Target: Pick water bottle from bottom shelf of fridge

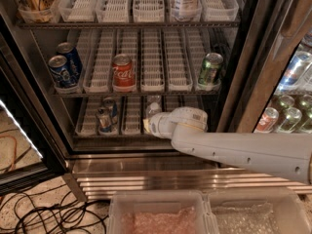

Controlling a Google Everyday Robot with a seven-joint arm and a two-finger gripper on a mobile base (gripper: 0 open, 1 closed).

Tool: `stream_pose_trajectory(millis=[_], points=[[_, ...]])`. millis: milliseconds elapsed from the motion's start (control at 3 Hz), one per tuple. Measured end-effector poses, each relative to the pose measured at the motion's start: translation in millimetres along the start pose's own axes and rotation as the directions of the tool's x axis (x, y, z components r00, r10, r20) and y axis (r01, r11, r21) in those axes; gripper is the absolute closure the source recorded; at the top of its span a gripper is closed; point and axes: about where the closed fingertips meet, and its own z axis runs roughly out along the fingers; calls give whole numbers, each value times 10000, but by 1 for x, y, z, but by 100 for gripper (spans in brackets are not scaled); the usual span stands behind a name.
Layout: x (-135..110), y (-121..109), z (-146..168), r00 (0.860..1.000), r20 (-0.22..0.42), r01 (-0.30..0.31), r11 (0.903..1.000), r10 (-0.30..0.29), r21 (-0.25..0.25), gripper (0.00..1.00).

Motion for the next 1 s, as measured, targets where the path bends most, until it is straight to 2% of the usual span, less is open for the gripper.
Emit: stream_pose_trajectory(millis=[1000], points=[[-1,-1,-11,9999,-24,156,9997,-156,199,100]])
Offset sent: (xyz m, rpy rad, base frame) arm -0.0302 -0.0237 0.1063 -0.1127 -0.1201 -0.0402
